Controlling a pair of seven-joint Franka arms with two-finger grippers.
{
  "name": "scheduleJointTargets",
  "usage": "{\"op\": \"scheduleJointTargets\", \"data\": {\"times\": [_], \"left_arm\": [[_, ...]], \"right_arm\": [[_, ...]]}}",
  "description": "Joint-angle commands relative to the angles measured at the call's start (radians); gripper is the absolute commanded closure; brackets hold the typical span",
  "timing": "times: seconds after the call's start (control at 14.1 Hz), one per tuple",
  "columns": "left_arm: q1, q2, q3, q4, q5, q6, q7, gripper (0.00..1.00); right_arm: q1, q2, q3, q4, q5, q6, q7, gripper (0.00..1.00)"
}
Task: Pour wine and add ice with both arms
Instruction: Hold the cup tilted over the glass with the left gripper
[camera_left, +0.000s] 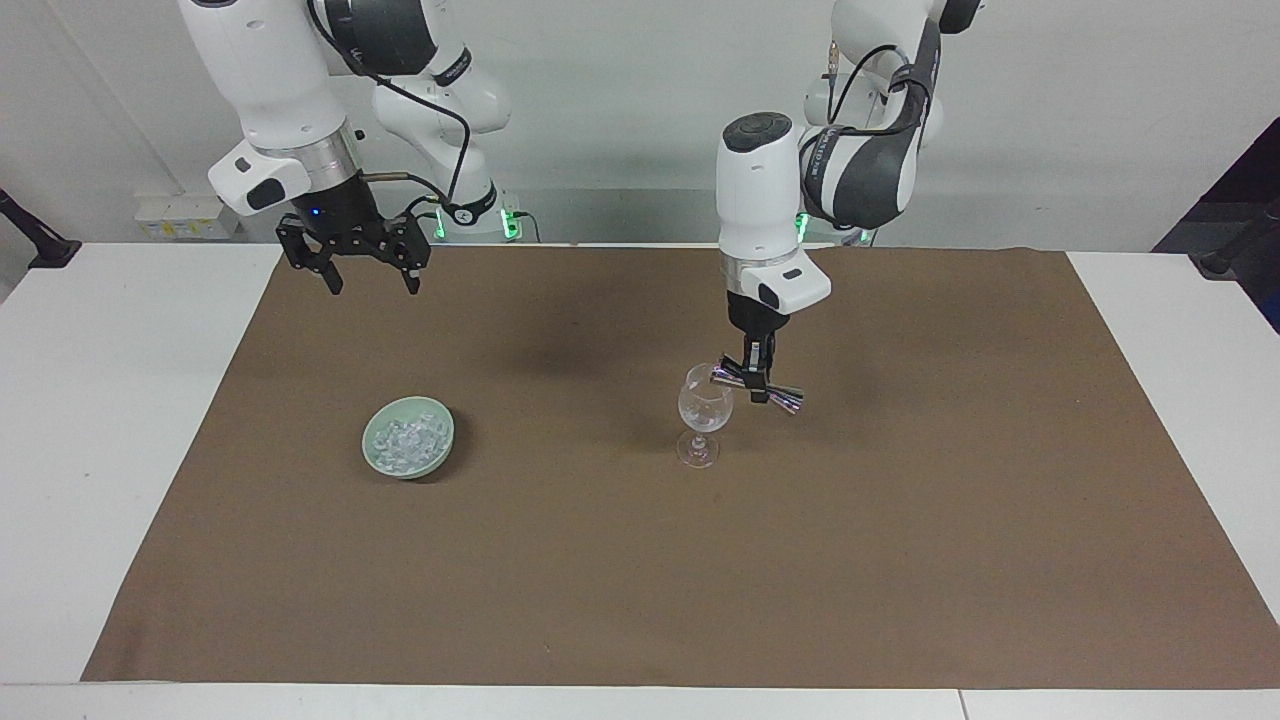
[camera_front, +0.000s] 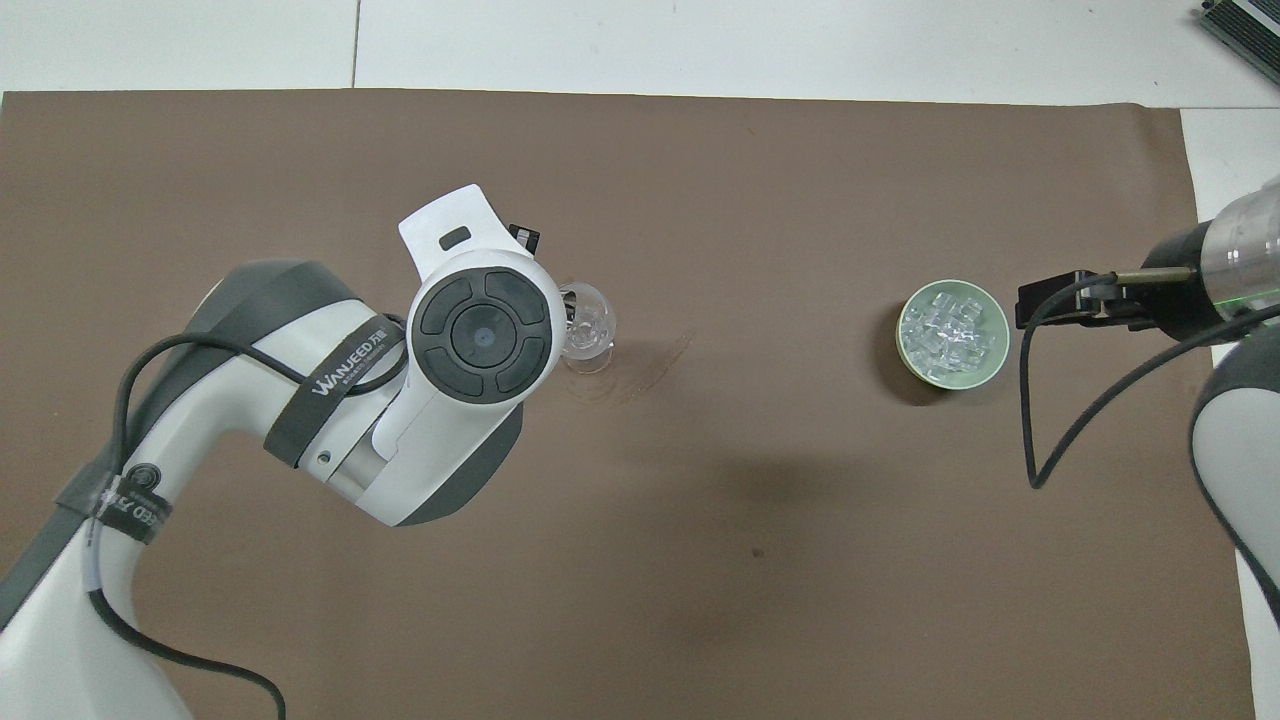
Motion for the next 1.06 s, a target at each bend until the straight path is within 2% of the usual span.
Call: {"op": "scheduleJointTargets", "data": {"times": [0.0,0.99], "left_arm": [[-0.028,0.012,0.016,0.037,0.023,-0.045,-0.017,1.0],[-0.046,0.032,0.017,0.08,0.063,-0.091,-0.011,1.0]], "right_arm": [[-0.017,-0.008,0.004,-0.001,0.021,-0.004,-0.027,0.0],[-0.017,-0.008,0.004,-0.001,0.021,-0.005,-0.027,0.0]]}}
